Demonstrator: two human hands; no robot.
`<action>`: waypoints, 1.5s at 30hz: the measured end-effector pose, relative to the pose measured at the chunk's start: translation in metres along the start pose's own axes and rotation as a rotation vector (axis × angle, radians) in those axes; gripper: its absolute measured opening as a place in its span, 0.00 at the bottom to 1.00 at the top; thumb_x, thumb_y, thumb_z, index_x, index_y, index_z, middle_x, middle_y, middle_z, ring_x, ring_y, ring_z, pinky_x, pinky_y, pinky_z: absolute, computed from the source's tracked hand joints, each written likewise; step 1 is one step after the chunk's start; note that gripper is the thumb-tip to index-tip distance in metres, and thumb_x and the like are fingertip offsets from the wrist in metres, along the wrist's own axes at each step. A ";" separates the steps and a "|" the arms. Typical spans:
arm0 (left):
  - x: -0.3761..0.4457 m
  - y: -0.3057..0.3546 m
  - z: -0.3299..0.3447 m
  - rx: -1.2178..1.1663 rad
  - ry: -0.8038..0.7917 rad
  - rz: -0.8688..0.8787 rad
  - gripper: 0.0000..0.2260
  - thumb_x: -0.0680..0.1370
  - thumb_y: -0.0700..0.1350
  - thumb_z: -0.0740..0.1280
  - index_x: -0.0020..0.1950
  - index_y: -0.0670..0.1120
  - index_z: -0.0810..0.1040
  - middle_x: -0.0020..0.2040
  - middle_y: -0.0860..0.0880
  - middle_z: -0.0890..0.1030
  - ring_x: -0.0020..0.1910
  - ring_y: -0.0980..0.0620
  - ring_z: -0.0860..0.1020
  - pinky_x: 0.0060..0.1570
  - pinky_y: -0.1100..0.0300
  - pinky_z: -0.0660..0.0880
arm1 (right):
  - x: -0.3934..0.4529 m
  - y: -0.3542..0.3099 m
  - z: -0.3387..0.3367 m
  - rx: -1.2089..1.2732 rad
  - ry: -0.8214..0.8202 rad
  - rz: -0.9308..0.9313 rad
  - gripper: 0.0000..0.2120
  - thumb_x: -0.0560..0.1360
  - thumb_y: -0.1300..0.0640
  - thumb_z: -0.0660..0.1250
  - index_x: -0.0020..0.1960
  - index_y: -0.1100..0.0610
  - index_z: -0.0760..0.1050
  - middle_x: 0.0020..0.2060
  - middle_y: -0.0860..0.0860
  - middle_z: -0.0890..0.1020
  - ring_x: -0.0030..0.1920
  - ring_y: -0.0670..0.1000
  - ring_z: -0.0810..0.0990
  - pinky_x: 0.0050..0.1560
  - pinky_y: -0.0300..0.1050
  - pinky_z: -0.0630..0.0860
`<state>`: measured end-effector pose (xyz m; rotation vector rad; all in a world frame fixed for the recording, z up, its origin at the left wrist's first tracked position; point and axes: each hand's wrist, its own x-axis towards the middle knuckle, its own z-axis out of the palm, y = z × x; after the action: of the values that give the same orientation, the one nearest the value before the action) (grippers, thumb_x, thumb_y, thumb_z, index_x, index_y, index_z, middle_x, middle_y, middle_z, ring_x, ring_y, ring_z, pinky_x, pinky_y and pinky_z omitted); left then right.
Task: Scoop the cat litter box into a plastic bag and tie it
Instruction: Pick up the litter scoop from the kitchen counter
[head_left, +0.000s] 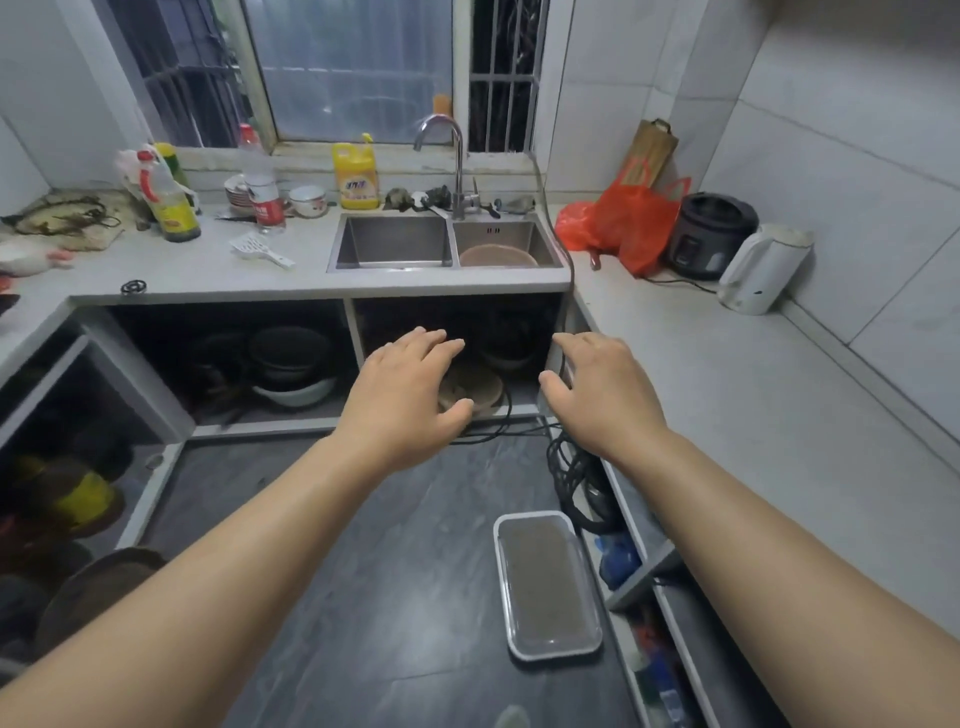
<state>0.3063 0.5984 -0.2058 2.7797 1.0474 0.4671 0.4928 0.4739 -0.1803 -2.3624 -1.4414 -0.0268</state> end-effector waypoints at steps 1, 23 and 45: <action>0.007 -0.001 0.008 0.002 -0.016 0.000 0.32 0.76 0.61 0.64 0.79 0.53 0.65 0.79 0.51 0.66 0.80 0.49 0.60 0.76 0.46 0.61 | 0.007 0.007 0.007 0.012 -0.006 0.014 0.24 0.80 0.48 0.62 0.74 0.54 0.68 0.68 0.52 0.75 0.69 0.55 0.70 0.68 0.53 0.71; 0.149 -0.020 0.121 -0.069 -0.237 0.119 0.31 0.77 0.60 0.65 0.78 0.51 0.66 0.78 0.50 0.67 0.79 0.48 0.62 0.76 0.48 0.62 | 0.108 0.081 0.096 0.072 -0.112 0.296 0.18 0.78 0.49 0.61 0.65 0.54 0.75 0.58 0.52 0.80 0.61 0.56 0.75 0.59 0.54 0.76; 0.200 -0.250 0.075 -0.199 -0.112 -0.170 0.32 0.77 0.59 0.66 0.79 0.53 0.64 0.79 0.53 0.64 0.80 0.52 0.58 0.78 0.48 0.60 | 0.261 -0.115 0.183 0.126 -0.143 0.126 0.24 0.80 0.49 0.62 0.75 0.54 0.69 0.70 0.50 0.74 0.72 0.52 0.67 0.71 0.48 0.66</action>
<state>0.3185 0.9168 -0.2869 2.4876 1.1323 0.3669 0.4859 0.8027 -0.2616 -2.3863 -1.3117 0.2636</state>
